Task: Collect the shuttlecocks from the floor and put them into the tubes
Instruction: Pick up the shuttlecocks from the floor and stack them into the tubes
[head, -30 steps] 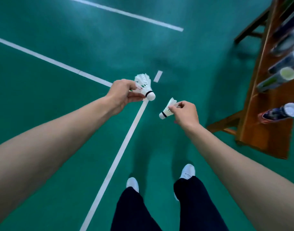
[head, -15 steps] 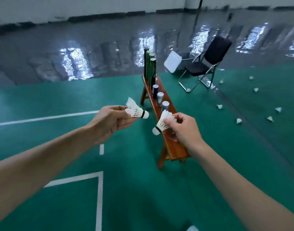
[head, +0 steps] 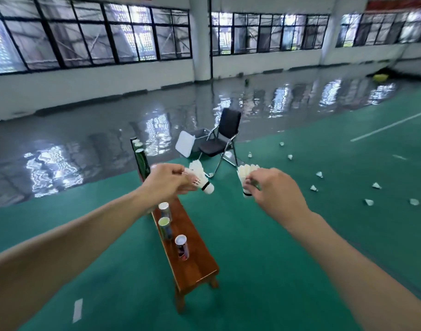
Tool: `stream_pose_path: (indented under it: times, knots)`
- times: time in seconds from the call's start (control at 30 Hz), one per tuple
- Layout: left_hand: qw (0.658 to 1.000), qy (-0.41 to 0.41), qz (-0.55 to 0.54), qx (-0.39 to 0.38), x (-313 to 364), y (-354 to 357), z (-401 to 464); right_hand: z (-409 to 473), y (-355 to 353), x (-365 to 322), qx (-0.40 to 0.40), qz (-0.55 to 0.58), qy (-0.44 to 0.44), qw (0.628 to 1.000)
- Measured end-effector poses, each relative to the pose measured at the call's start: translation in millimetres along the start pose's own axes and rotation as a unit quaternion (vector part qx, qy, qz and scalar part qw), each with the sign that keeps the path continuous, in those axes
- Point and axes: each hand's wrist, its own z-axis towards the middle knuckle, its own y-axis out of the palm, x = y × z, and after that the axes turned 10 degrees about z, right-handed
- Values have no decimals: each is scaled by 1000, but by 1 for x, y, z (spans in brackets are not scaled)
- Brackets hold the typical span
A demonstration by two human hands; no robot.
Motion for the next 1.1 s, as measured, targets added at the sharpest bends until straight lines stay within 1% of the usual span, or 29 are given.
stream_pose_path:
  times: [0.07,0.13,0.2,0.3,0.43,0.6,0.73,0.83,0.97,1.03,1.1]
  knots:
    - [998,-31,-19,-41,18,29,22,11,-16,36,7,-11,-5,1000]
    - [998,-38,7,-42,35,56,48,24,-33,72,-5,-3,-5,1000]
    - [997,-32,59,-34,48,69,67,37,-41,101,-15,28,-4,999]
    - [985,6,167,-32,64,69,92,61,-42,131,-15,56,-18,998]
    - [967,25,252,-23,79,59,140,112,-19,162,-28,69,-71,995]
    - [962,12,274,20,95,72,209,196,19,188,-65,71,-139,986]
    - [962,9,270,36,100,88,259,254,32,224,-55,120,-168,977]
    - [961,-28,267,60,96,92,301,299,43,258,-89,163,-196,963]
    - [953,-80,281,74,93,99,344,348,69,292,-136,214,-218,942]
    - [945,-104,295,93,96,104,366,376,87,309,-152,236,-231,932]
    - [929,-126,329,114,101,108,389,405,104,323,-167,248,-250,921]
